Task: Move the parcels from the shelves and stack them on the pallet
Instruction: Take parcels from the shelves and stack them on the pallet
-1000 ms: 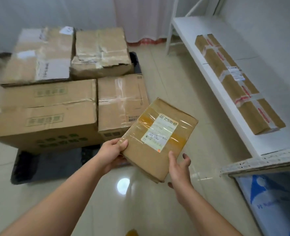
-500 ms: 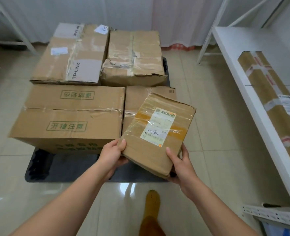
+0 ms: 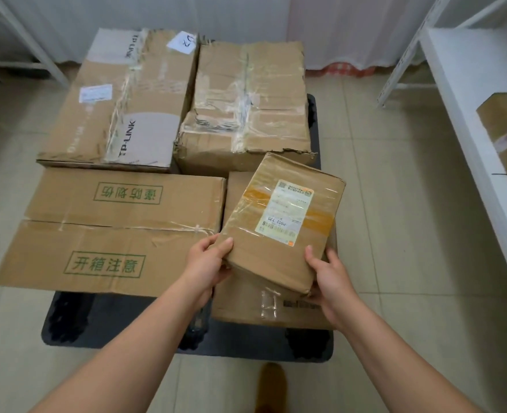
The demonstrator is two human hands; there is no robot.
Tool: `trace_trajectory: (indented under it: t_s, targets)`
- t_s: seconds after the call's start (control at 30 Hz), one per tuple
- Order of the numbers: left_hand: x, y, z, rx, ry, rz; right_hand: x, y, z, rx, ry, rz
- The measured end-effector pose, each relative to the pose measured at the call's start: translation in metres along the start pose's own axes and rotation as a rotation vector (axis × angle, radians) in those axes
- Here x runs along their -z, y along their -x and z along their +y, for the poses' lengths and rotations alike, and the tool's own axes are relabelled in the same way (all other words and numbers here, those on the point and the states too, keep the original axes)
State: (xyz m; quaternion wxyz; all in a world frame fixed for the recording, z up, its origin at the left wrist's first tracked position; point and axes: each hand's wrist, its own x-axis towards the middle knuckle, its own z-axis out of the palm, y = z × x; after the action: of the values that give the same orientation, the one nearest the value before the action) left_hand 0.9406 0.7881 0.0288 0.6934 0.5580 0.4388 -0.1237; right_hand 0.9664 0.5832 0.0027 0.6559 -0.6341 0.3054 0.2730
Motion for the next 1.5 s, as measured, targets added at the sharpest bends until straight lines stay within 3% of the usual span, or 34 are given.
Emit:
trace_trajectory:
  t_s: [0.27, 0.4, 0.73, 0.93, 1.23, 1.5]
  targets:
    - [0.003, -0.018, 0.015, 0.049, 0.049, 0.035, -0.015, -0.018, -0.023, 0.071, 0.056, 0.006]
    - [0.003, -0.023, 0.027, 0.013, -0.041, 0.005, -0.019, -0.013, -0.038, 0.092, 0.033, 0.024]
    - [-0.052, -0.026, 0.083, -0.04, -0.248, -0.298, 0.019, -0.024, -0.091, 0.141, 0.049, -0.06]
    - [-0.163, -0.044, 0.102, -0.03, -0.301, -0.177, 0.095, -0.081, -0.161, 0.179, 0.1, -0.119]
    - [-0.371, -0.062, 0.109, 0.032, -0.029, 0.057, 0.236, -0.175, -0.282, 0.226, 0.263, -0.116]
    - [-0.423, -0.104, 0.16, 0.001, 0.158, 0.201, 0.237, -0.225, -0.332, 0.197, 0.212, -0.158]
